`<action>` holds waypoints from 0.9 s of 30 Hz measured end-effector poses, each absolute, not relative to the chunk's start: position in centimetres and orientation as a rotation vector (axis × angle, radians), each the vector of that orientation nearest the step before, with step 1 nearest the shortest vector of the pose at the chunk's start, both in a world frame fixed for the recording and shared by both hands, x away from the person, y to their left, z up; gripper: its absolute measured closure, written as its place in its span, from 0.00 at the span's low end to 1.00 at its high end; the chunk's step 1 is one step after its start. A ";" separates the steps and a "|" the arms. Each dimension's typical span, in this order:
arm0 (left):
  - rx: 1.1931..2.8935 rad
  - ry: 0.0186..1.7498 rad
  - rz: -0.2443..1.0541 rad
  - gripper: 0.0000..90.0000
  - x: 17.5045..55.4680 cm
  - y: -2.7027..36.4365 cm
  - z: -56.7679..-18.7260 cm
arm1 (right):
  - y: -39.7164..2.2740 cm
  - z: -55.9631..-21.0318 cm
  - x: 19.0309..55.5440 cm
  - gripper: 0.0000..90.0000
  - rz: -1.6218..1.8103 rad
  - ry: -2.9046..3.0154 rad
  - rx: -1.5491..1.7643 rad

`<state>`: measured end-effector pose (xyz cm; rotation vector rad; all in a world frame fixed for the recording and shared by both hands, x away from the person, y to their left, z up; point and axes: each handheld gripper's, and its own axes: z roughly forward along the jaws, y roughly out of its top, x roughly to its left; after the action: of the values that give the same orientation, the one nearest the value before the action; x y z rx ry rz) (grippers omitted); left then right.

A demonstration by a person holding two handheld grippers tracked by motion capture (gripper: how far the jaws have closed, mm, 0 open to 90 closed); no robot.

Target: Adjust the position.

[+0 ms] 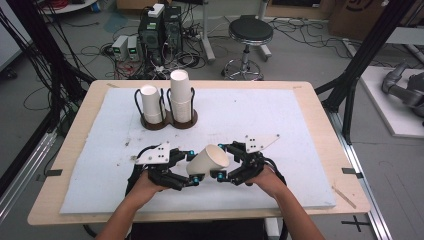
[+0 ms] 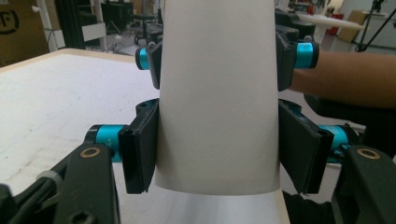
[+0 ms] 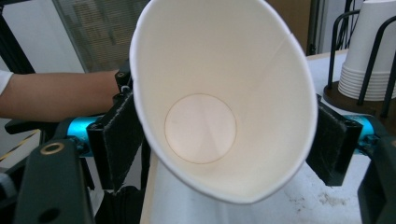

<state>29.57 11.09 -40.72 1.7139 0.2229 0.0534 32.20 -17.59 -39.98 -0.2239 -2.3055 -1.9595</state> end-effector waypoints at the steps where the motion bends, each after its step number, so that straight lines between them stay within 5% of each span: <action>1: 1.709 0.218 0.047 0.40 29.5 11.0 -40.8 | -17.6 -40.0 32.2 0.30 -1.965 -2.296 -0.217; 12: 1.775 0.222 0.048 0.39 29.4 9.8 -41.1 | -18.0 -39.6 32.2 0.43 -1.962 -2.319 -0.142; 17: 1.801 0.246 0.107 0.29 29.2 9.8 -40.6 | -18.1 -39.6 32.2 0.43 -1.950 -2.347 -0.159; 27: 1.868 0.237 0.110 0.40 29.1 9.4 -41.0 | -17.6 -39.6 32.3 0.42 -1.935 -2.353 -0.172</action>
<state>29.14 9.43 -40.96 1.8680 0.2371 0.1095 32.26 -17.58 -39.60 -0.1724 -2.3531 -1.9348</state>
